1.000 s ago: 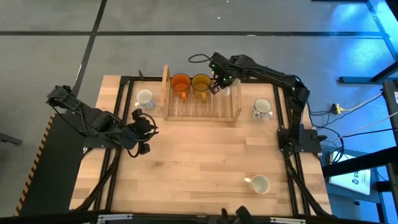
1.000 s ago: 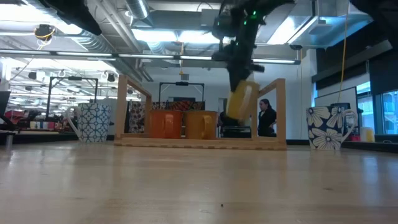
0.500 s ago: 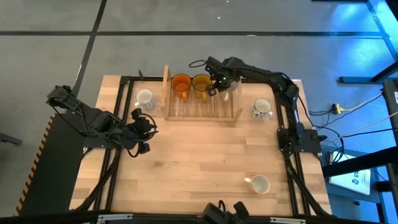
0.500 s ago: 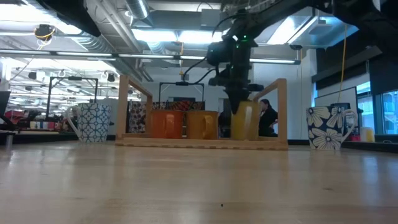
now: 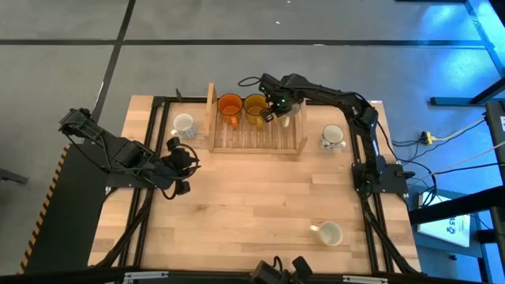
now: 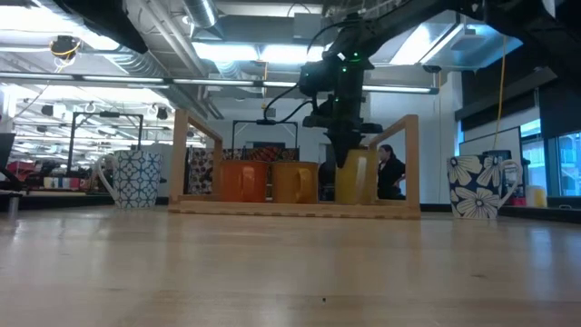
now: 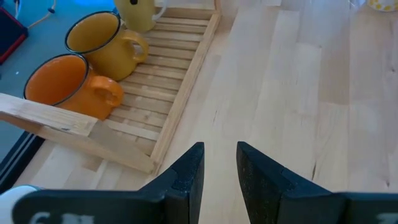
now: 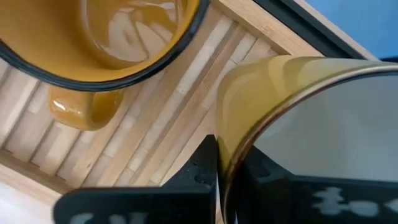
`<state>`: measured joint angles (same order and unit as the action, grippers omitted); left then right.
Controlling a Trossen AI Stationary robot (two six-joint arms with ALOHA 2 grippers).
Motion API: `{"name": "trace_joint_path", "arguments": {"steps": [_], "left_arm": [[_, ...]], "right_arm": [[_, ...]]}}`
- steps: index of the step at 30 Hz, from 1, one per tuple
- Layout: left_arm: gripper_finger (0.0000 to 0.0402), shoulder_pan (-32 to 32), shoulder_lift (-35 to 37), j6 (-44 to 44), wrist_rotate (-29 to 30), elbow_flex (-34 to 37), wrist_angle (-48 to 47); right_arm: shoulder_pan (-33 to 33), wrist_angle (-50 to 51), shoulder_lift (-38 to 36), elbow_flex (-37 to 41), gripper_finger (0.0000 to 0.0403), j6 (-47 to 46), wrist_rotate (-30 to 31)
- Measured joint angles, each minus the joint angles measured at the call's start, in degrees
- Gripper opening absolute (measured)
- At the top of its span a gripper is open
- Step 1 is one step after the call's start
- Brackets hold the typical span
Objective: Place coffee mugs
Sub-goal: Put the yellow mug on the shelf
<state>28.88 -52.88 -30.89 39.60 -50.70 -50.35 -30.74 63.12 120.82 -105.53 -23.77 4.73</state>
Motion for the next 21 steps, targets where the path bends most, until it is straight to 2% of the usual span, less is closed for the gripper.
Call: {"name": "trace_joint_path", "arguments": {"steps": [3,8,13,21], "left_arm": [[0.0088,0.0,0.0,0.0,0.0,0.0,0.0],[0.0088,0.0,0.0,0.0,0.0,0.0,0.0],[0.0088,0.0,0.0,0.0,0.0,0.0,0.0],[0.0088,0.0,0.0,-0.1,0.0,0.0,0.0]], "right_arm": [[0.5,-0.5,0.1,0.0,0.0005,1.1,1.1],[0.8,-0.1,0.5,0.0,0.0005,0.4,-1.2],[0.7,-0.2,0.4,0.0,0.0008,0.2,-0.8],[0.7,-1.2,0.4,0.0,0.0034,-0.3,1.7]]}}
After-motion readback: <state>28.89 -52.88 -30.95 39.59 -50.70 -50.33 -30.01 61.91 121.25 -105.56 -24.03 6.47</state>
